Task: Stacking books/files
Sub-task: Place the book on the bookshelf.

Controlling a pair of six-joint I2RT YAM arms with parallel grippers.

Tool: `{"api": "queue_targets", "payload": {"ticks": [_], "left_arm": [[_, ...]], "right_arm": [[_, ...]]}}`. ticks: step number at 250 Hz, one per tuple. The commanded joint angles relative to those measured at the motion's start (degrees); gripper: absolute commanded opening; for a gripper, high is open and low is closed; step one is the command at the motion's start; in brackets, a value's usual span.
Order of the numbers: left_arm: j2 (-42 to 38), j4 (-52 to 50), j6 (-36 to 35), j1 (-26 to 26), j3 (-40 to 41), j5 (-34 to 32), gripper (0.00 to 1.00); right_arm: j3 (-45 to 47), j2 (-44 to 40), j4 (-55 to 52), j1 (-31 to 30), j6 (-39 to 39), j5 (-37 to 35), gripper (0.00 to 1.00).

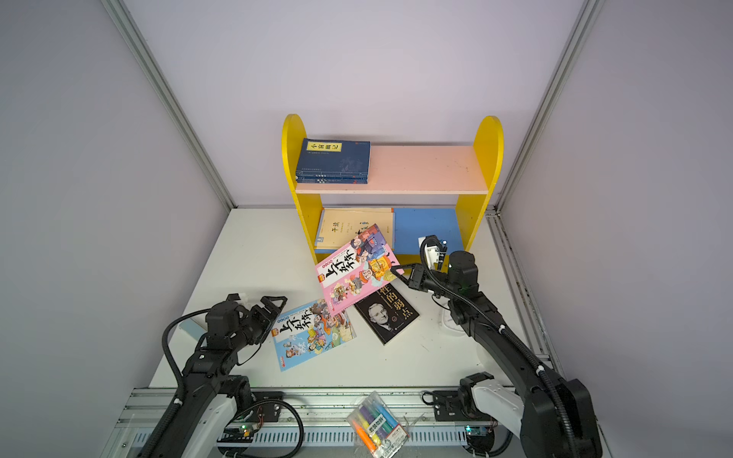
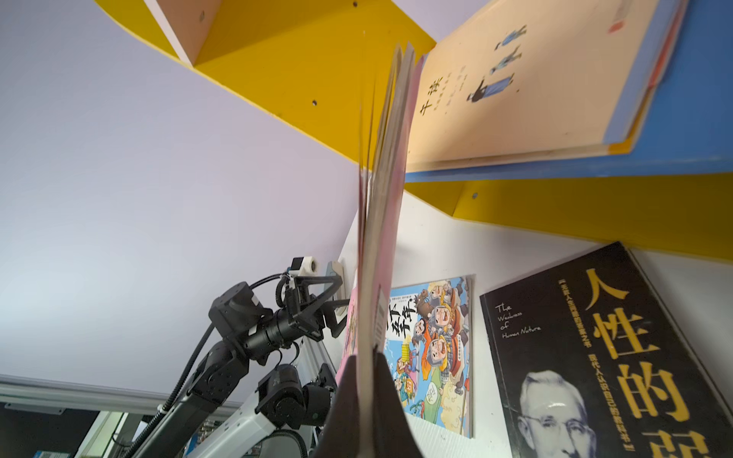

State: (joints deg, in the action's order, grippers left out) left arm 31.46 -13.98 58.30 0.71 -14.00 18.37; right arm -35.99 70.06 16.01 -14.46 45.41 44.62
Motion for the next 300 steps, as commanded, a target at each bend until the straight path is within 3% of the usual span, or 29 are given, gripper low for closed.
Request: {"api": "queue_targets", "payload": {"ticks": [1,74,137,205,300], "left_arm": [[0.00,1.25,-0.91,-0.02,-0.45,0.19,0.98],[0.09,1.05,-1.72,-0.08,-0.68,0.03,0.98],[0.53,1.56,-1.79,-0.15,-0.77,-0.14,0.98],[0.78,1.67,-1.79,-0.17,-0.41,-0.66,0.98],[1.67,2.95,-1.44,-0.16,0.19,-0.49,0.98]], "right_arm": [[-1.80,-1.18,2.15,1.00,0.19,-2.33,0.03],[-5.45,1.39,4.90,1.93,-1.14,-10.84,0.04],[-7.15,9.83,17.72,1.65,3.64,-13.86,0.03],[-9.84,13.16,14.02,-2.62,-1.40,-23.25,0.04],[-13.95,22.16,21.54,-5.36,1.52,-25.63,0.04]]}}
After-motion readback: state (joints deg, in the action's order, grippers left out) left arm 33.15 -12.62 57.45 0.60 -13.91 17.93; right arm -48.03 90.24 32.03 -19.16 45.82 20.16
